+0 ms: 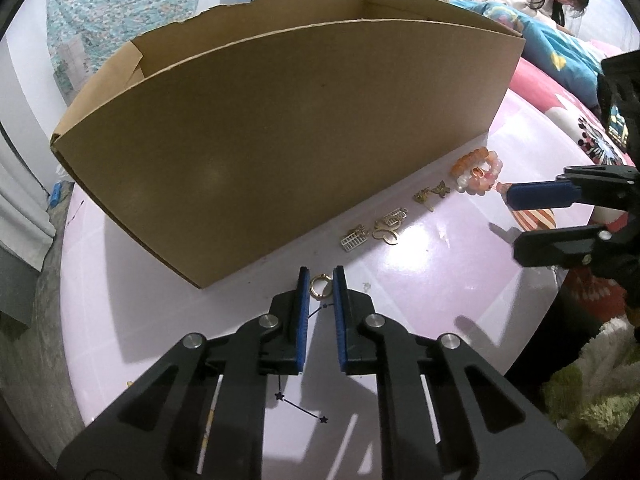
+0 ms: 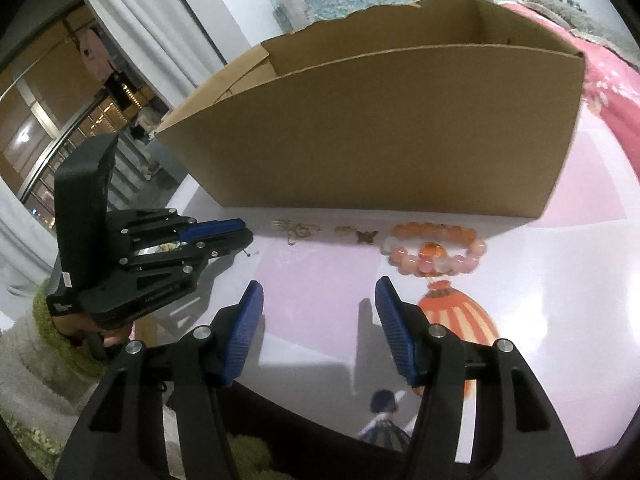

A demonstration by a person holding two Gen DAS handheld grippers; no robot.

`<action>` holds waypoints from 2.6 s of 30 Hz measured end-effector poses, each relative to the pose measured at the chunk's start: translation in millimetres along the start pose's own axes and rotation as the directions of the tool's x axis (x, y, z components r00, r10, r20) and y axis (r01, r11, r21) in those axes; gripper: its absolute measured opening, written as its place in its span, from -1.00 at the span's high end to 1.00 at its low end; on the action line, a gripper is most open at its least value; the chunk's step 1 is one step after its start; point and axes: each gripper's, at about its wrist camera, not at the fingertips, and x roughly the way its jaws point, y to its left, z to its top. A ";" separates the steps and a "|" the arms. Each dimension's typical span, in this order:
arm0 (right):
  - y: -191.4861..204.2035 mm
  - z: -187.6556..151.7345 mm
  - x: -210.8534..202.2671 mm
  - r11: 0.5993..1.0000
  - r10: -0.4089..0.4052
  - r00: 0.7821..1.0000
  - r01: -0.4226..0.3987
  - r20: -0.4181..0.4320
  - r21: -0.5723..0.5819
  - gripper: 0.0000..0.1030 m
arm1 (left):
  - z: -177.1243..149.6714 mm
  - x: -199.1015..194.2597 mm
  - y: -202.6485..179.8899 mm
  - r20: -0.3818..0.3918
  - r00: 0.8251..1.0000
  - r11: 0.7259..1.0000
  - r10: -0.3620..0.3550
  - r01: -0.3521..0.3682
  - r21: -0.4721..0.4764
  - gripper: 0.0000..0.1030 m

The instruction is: Organize jewelry

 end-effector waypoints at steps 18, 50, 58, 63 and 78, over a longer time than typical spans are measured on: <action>6.3 28.0 8.0 0.923 -0.246 0.969 0.242 0.025 -0.300 0.43 | -9.1 -2.2 0.9 0.019 1.000 1.000 0.004 -0.003 -0.024 0.80; -11.4 3.5 -22.6 0.837 -0.383 0.923 0.361 0.030 -0.411 0.81 | -11.8 -7.2 4.4 0.030 1.000 1.000 0.002 -0.001 -0.028 0.80; -8.2 -10.7 -23.3 0.857 -0.332 0.940 0.268 -0.075 -0.439 0.72 | -11.1 -8.0 4.2 0.031 1.000 1.000 0.001 0.000 -0.030 0.80; -24.1 19.7 -32.2 0.950 -0.192 0.981 0.182 -0.015 -0.253 0.52 | -10.2 -7.8 3.8 0.032 0.999 0.999 0.001 0.000 -0.032 0.80; -27.8 43.6 28.7 0.937 -0.216 0.973 0.184 -0.077 -0.296 0.54 | -11.1 -6.0 3.6 0.033 0.999 0.999 -0.004 0.005 -0.036 0.80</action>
